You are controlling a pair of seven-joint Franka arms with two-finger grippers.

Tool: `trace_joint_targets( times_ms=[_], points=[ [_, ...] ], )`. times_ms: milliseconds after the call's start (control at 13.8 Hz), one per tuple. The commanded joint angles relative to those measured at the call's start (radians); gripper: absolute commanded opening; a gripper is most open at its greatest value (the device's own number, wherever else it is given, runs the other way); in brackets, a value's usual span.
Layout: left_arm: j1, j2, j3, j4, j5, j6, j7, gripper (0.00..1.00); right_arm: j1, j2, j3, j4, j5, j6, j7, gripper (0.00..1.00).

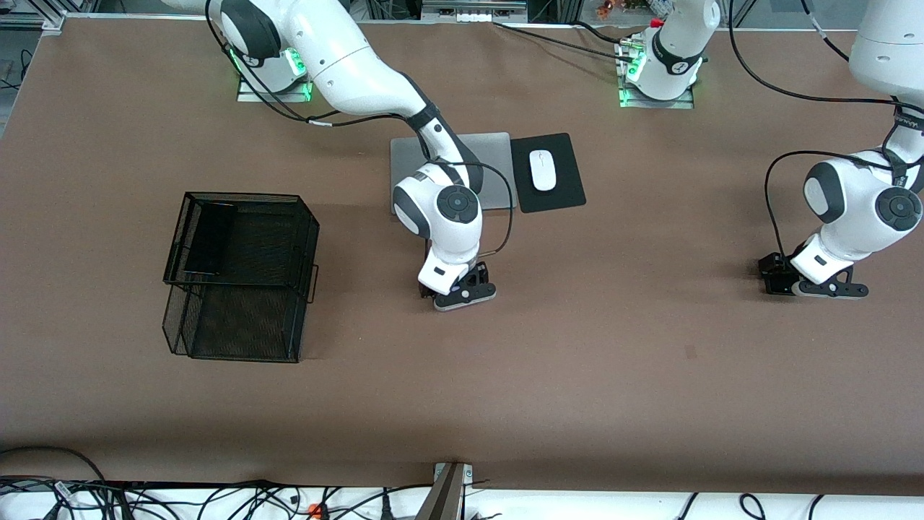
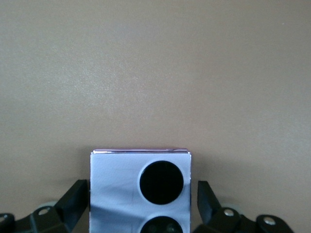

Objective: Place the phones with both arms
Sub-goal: 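Grasp the small black flip phone with the left gripper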

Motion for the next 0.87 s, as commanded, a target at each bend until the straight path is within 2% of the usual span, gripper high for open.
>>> trace_joint_targets(
  times_ms=[0,291,582,800],
  points=[
    [0.027,0.017,-0.017,0.007,-0.019,0.028,0.026,1.0,0.003,0.021,-0.005,0.029,-0.013,0.002,-0.002,1.0],
    [0.052,0.026,-0.037,0.008,-0.021,0.031,0.04,1.0,0.004,0.021,-0.004,0.029,-0.008,0.002,0.004,0.99],
    [0.188,0.043,-0.162,0.015,-0.019,0.031,0.04,1.0,0.008,0.03,-0.005,0.026,-0.011,0.002,0.009,0.99],
    [0.202,0.053,-0.175,0.025,-0.018,0.03,0.053,1.0,0.008,0.033,-0.005,0.026,-0.011,0.002,0.009,0.98]
  ],
)
